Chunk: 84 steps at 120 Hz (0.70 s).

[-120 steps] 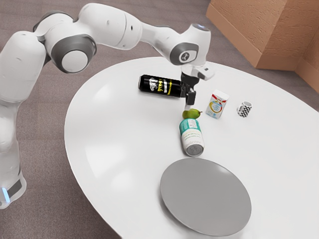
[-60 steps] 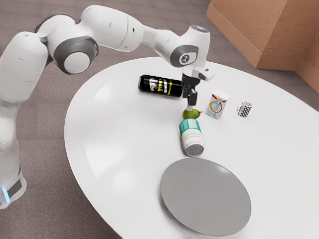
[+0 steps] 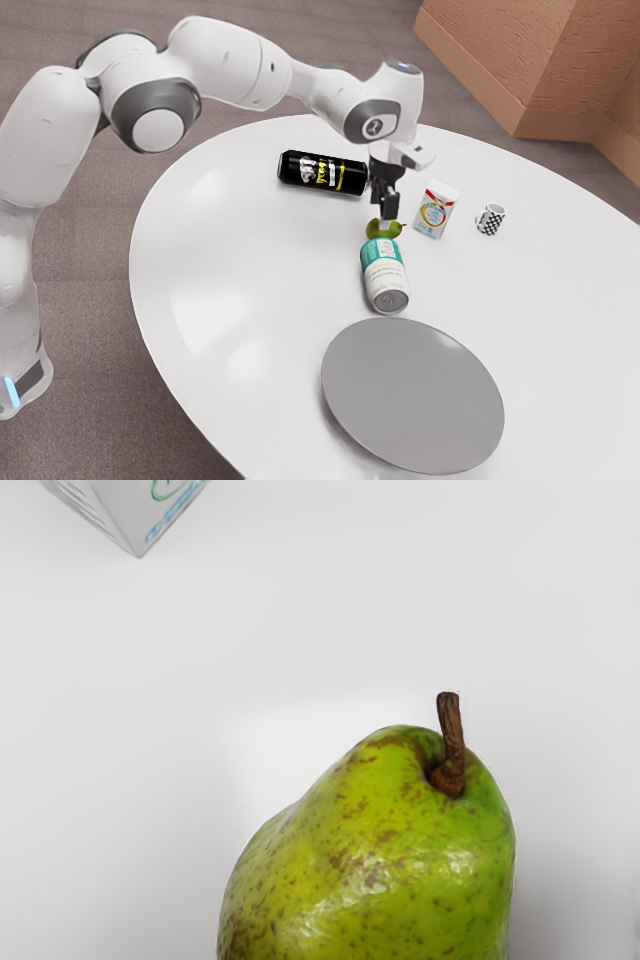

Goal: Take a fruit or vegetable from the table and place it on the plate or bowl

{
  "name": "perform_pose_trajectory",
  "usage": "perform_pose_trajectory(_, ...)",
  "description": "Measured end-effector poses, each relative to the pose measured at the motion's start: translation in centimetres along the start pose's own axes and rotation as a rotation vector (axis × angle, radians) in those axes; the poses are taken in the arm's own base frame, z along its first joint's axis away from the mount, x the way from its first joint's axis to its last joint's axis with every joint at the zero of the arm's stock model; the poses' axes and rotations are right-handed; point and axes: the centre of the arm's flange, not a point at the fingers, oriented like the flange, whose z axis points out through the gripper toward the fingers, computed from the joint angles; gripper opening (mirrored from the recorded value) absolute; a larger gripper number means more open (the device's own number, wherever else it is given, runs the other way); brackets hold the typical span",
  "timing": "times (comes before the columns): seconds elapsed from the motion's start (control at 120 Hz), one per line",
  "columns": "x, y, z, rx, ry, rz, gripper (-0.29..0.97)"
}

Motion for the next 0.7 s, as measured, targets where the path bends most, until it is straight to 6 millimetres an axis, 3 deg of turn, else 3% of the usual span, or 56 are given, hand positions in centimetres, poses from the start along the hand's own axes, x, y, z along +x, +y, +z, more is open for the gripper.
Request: perform_pose_trajectory(0.7, 0.4, 0.5, 2.7, -0.026, 0.003, -0.012, 0.66)
